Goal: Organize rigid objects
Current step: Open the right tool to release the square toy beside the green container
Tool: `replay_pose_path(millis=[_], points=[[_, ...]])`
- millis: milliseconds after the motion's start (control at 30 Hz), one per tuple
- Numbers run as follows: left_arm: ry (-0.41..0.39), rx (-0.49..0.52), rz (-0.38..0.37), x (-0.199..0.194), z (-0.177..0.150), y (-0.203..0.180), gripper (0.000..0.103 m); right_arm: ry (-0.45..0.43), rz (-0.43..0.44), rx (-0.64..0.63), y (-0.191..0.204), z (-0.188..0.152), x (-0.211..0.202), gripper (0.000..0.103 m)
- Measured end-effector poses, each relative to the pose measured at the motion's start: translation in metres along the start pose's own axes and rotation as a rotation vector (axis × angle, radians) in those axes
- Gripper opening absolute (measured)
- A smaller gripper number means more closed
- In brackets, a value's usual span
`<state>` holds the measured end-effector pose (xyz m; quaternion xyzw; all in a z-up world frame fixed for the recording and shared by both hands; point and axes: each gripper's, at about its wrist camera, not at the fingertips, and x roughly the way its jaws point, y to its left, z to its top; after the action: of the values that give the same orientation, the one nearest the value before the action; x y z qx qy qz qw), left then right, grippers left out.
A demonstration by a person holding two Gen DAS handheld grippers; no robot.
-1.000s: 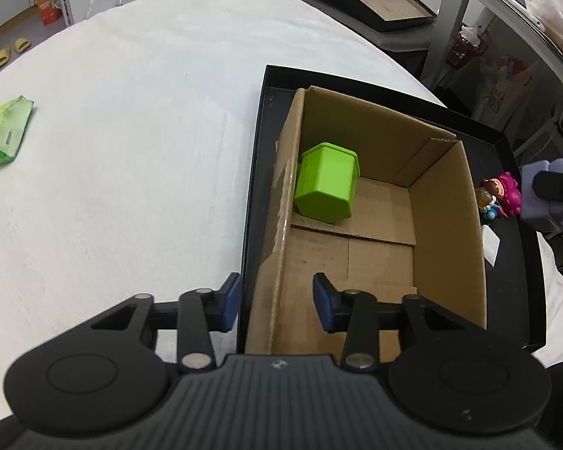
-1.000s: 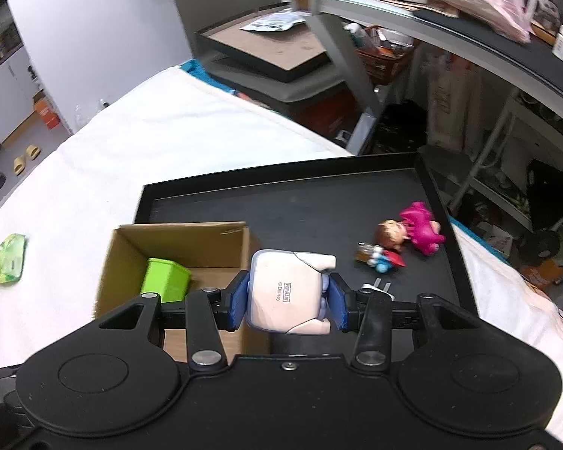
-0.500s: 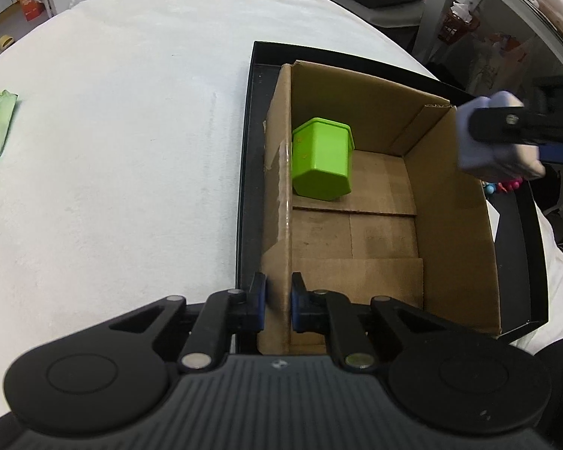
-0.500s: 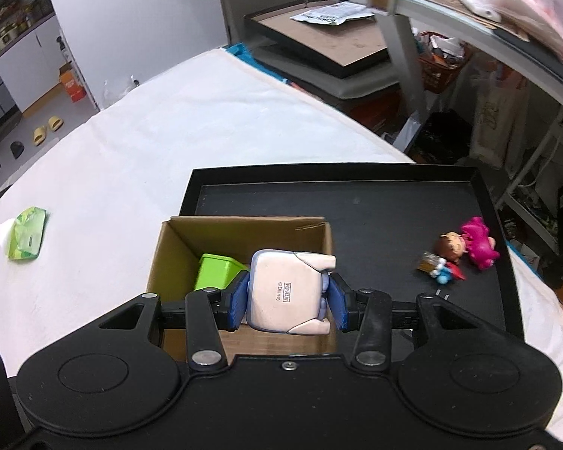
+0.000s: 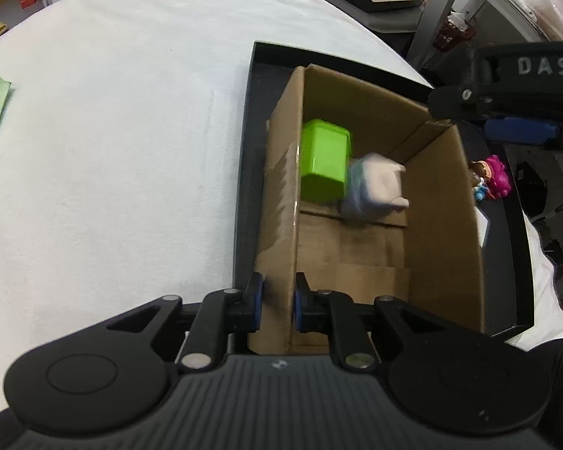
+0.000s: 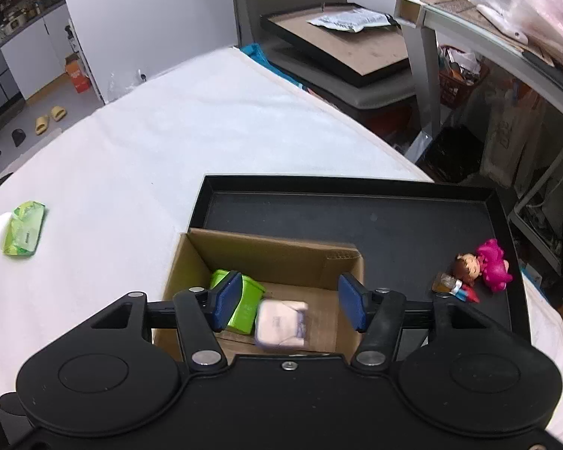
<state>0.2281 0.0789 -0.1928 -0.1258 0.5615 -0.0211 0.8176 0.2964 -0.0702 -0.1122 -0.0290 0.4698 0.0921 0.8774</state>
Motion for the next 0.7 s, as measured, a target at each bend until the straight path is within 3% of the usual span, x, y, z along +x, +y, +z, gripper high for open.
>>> replay_pose_path(millis=[700], points=[[-0.047, 0.003, 0.022, -0.013, -0.007, -0.002, 0.014, -0.014, -0.041, 0.119, -0.065, -0.028, -0.015, 0.063]])
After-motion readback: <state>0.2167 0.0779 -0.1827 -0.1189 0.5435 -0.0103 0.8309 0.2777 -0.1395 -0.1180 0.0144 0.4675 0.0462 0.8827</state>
